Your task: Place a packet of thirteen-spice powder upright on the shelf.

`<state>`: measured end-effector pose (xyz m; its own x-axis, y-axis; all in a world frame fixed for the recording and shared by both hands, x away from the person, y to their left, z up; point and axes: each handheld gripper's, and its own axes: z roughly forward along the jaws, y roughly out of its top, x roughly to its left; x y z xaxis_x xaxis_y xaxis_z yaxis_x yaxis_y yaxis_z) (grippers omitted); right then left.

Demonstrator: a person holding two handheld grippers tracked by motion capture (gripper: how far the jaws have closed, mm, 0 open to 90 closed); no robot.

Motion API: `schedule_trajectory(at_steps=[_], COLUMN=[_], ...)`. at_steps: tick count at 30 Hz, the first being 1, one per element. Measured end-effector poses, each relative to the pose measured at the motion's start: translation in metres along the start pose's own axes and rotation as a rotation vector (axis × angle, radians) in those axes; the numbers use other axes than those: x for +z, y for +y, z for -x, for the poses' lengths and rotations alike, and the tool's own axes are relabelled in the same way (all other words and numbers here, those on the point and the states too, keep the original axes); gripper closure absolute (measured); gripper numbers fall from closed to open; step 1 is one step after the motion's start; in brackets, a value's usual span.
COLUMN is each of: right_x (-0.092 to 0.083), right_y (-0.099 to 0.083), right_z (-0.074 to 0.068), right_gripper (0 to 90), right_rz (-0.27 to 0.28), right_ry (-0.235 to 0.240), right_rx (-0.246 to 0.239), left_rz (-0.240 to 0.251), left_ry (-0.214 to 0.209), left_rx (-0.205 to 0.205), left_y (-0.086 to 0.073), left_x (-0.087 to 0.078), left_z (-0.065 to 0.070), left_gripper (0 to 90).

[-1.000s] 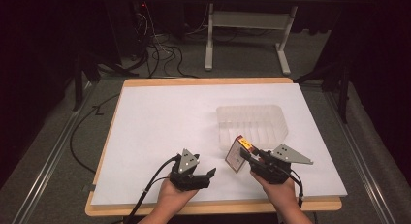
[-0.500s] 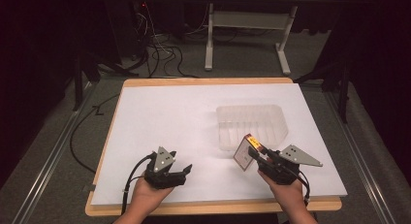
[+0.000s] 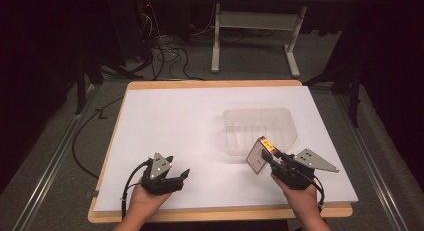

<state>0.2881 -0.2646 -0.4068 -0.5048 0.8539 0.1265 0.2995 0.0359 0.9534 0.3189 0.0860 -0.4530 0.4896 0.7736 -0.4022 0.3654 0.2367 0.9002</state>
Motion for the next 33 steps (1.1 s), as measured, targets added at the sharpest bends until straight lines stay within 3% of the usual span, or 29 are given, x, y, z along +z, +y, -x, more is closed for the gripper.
schedule_trajectory(at_steps=[5, 14, 26, 32, 33], right_x=[-0.007, -0.02, -0.026, -0.03, -0.03], right_y=[0.004, 0.008, 0.014, 0.02, 0.021], right_z=[0.005, 0.02, 0.038, 0.043, 0.044], right_gripper=[68.2, 68.3, 68.4, 68.3, 68.3], right_rz=[0.017, 0.051, 0.081, 0.103, 0.11], right_ry=[-0.031, -0.103, -0.215, -0.28, -0.291], right_rx=[0.011, 0.027, 0.022, 0.016, 0.019], left_rz=[0.011, 0.047, 0.047, 0.049, 0.057], left_ry=[-0.014, -0.016, -0.017, -0.011, -0.009], left_rx=[0.032, -0.012, -0.013, 0.018, 0.002], left_y=[0.002, 0.012, 0.012, 0.012, 0.013], left_x=[0.0, -0.003, -0.004, -0.007, -0.008], left_z=[0.002, -0.001, -0.001, -0.001, -0.001], left_gripper=[28.1, 28.1, 27.9, 27.9, 27.9])
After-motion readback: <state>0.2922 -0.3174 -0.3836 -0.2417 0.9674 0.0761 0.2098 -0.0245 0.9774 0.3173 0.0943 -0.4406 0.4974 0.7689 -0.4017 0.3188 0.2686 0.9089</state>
